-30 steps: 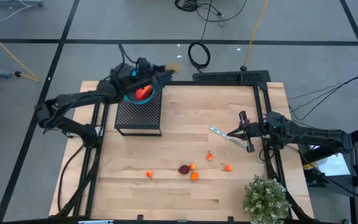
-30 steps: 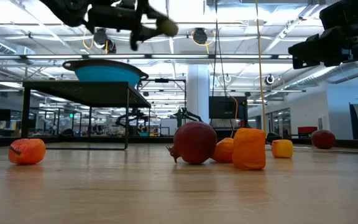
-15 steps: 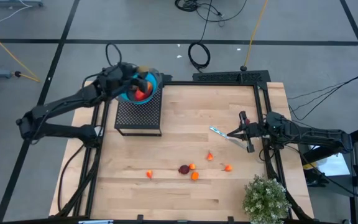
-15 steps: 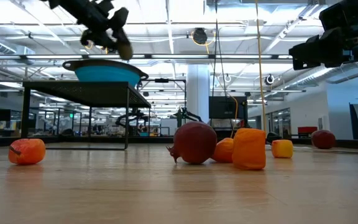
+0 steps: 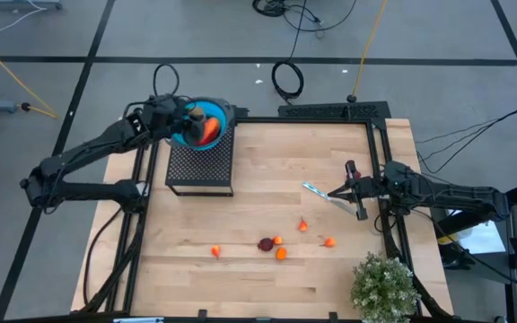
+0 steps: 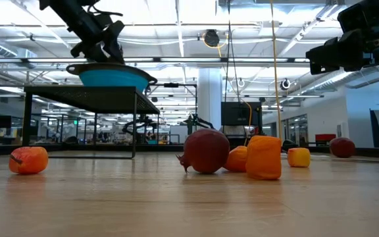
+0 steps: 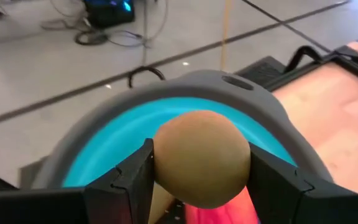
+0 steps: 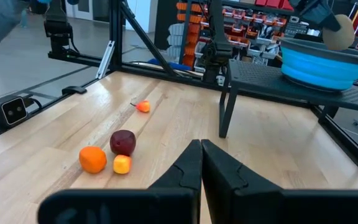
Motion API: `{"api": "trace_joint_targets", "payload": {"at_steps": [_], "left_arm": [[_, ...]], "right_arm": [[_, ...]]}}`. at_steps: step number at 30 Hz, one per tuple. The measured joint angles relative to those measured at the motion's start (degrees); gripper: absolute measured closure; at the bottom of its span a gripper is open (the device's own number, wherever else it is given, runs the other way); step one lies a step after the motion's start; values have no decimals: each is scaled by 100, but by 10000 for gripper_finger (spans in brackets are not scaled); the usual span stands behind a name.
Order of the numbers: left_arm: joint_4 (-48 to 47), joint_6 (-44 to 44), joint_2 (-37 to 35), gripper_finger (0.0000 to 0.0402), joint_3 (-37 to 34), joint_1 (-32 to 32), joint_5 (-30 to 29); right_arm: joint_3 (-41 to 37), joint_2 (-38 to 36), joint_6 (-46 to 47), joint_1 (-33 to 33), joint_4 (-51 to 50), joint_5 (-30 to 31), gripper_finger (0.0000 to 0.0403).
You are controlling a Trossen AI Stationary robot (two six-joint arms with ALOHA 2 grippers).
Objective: Pick & Place Fruit
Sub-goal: Put the brown kiwi into the blue strainer bowl on the shelf
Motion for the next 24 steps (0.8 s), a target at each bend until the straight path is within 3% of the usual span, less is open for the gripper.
{"api": "trace_joint_targets", "payload": {"at_steps": [10,24], "left_arm": [[-126,-604,44,195,0,406,439],[88,-327,525,195,14,365,398]], "right_arm": [[0,0,0,0,0,0,403],[0,0,2,0,0,-2,403]]}}
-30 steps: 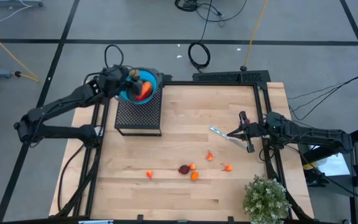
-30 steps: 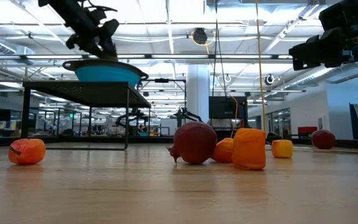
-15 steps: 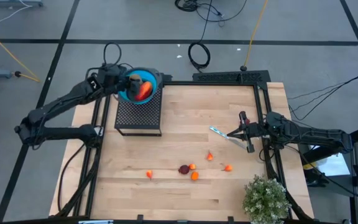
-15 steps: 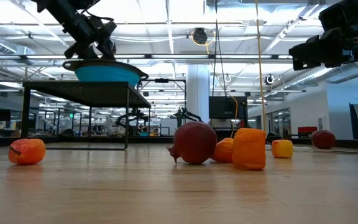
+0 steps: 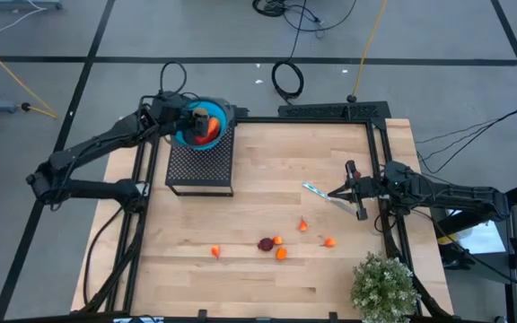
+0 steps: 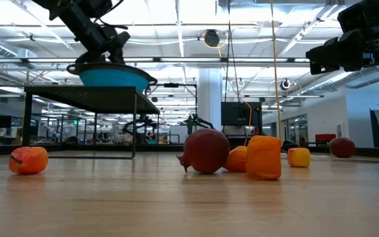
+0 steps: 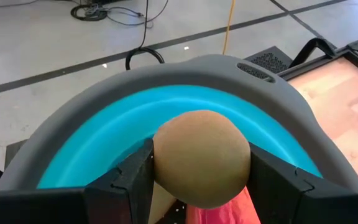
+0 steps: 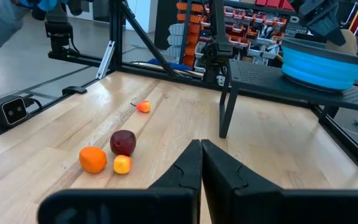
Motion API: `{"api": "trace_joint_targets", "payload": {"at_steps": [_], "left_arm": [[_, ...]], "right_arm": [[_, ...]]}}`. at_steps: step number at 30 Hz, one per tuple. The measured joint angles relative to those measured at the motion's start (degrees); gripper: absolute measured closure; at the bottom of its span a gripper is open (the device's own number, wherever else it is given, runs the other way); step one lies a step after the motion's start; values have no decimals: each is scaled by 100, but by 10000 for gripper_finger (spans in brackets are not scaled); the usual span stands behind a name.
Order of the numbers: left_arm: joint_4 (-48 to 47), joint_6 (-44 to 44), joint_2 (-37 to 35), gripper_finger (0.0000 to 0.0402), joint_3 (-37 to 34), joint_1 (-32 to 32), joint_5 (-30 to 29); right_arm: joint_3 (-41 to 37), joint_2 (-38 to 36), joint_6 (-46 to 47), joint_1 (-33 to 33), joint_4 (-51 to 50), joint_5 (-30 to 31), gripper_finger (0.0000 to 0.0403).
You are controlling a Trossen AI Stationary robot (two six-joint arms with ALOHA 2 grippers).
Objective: Pick & Place Fruit
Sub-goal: Put the brown kiwi into the blue strainer bowl on the shelf
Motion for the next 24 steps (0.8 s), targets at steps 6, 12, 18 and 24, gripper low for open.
{"api": "trace_joint_targets", "payload": {"at_steps": [6,12,18,24], "left_arm": [[26,125,4,195,-1,0,33],[33,312,4,194,-5,0,366],[11,331,-58,176,-14,0,348],[5,456,-230,139,-21,0,352]], "right_arm": [[0,0,-2,0,0,0,403],[0,0,0,0,0,0,403],[0,0,0,0,0,0,403],[0,0,0,2,0,0,403]]}}
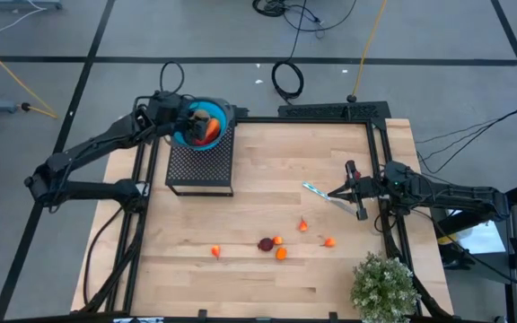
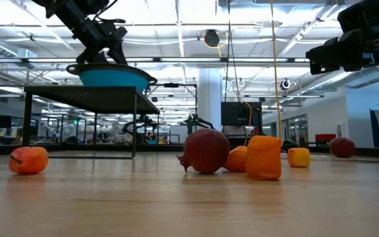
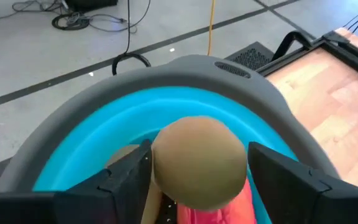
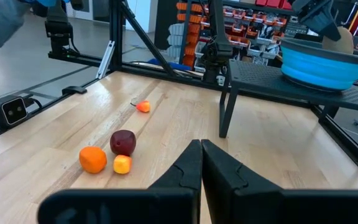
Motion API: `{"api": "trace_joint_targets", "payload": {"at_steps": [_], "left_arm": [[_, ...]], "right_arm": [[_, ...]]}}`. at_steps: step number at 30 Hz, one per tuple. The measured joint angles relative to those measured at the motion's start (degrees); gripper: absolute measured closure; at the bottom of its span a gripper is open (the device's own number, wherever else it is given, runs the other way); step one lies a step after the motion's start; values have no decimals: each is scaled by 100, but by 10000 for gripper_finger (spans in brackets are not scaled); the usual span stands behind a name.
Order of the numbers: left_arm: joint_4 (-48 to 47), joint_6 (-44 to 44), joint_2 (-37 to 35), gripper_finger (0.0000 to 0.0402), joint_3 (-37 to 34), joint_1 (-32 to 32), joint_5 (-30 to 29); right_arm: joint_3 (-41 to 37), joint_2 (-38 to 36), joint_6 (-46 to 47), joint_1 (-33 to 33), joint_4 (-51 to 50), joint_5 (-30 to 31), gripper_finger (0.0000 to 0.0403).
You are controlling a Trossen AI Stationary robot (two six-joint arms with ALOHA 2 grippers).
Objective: Pick & Place Fruit
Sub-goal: Put the brown kiwi into the blue strainer bowl on the shelf, then put the yellow pear into the blue strainer bowl on the shelf
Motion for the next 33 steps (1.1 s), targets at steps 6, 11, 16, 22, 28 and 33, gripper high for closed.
{"api": "trace_joint_targets", "payload": {"at_steps": [6,11,16,22,28,33], "left_arm": [[2,81,-303,111,0,0,28],[2,-36,-538,106,0,0,106],[-48,-392,-805,106,0,0,421],[-279,-467,-984,105,0,-306,745],[-190,-339,-989,105,0,-1153,757],[82,-294,-887,114,2,-2076,670]], "right_arm": [[0,0,0,0,0,0,403],[0,1,0,0,-1,0,403],[0,0,0,-1,-1,-11,403],[0,2,0,0,-2,-11,403],[0,2,-2,0,-20,-11,403],[-2,2,-9,0,-178,-7,403]]}}
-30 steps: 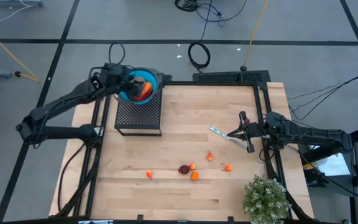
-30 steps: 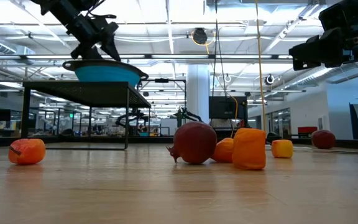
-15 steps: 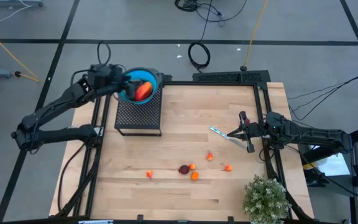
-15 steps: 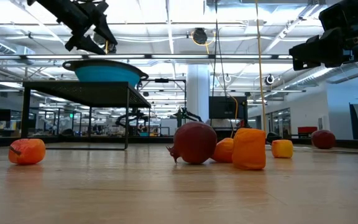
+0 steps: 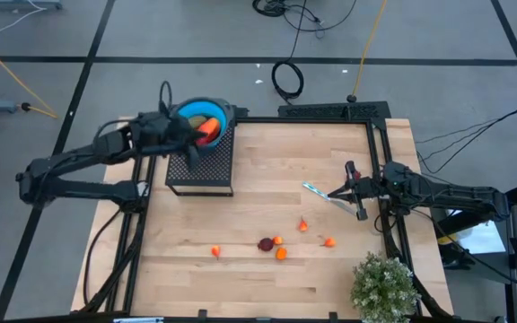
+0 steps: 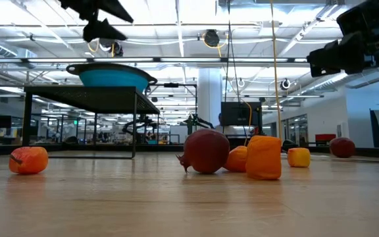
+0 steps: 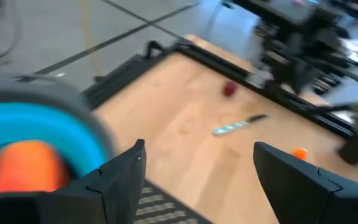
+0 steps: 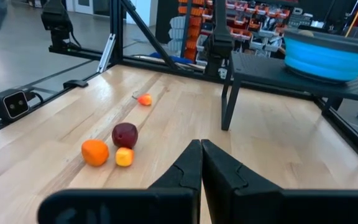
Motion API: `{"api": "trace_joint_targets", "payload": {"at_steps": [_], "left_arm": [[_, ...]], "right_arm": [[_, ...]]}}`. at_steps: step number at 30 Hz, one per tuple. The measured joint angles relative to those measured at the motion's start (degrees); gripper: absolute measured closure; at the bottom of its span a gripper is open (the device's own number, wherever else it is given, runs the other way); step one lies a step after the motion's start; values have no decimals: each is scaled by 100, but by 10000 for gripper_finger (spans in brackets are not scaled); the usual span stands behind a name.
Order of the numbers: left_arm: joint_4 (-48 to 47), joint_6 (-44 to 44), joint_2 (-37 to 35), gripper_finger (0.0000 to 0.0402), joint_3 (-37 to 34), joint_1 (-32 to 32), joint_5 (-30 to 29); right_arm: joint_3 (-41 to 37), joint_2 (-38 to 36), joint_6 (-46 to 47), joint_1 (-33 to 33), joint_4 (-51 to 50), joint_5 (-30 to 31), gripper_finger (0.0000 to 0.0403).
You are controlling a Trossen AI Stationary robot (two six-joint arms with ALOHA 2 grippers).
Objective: Pick & Place Fruit
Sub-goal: Put the yellow pear into the blue strainer bowl on the shelf
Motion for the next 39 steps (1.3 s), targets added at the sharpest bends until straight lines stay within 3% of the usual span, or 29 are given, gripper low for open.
{"api": "trace_joint_targets", "payload": {"at_steps": [7,15,24,31,39], "left_arm": [[265,174,262,165,7,-1180,-473],[289,155,737,227,7,-2274,-1470],[538,294,1058,312,7,-3156,-1715],[413,-127,1054,389,7,-3668,-1781],[-34,-916,1306,392,7,-4348,-1729]], "right_arm": [[0,2,-11,1,-201,5,403],[0,0,-11,1,-257,7,403],[0,0,-13,1,-256,7,403],[0,0,-13,1,-254,9,403],[0,0,-15,1,-252,11,403]]}}
